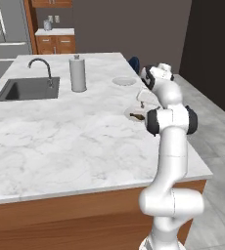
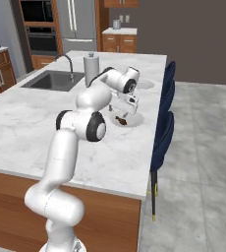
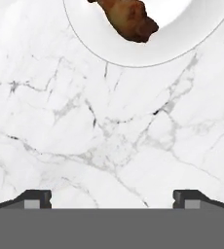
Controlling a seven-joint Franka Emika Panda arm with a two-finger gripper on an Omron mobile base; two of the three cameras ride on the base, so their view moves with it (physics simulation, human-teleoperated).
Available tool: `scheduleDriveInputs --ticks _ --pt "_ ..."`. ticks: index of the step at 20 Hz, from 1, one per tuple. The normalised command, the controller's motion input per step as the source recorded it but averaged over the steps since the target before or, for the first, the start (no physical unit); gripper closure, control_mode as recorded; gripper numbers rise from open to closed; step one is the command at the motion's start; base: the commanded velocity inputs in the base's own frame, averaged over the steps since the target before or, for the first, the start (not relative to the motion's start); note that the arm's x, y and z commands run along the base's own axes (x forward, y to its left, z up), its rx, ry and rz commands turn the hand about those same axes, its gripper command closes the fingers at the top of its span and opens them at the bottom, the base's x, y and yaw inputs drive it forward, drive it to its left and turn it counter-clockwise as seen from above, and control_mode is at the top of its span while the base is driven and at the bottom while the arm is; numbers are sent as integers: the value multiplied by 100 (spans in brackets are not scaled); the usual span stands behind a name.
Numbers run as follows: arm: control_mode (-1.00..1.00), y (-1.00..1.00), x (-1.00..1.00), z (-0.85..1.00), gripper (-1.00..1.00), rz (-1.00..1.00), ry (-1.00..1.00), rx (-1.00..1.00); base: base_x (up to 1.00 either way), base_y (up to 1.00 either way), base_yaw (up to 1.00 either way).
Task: Take the chicken drumsticks from the pan and place one on each plate on the dining counter.
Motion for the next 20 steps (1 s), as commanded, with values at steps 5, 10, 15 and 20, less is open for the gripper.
scheduleDriveInputs --ticks 5,10,15,20 --pt "-100 42 -100 -15 -100 -27 -27 -7 0 0 0" --pt "-100 38 -97 -7 -100 -7 -44 -31 0 0 0" --pt "-100 20 -55 24 -100 0 2 -23 0 0 0" --pt "-100 6 -74 15 -100 -3 8 -2 0 0 0"
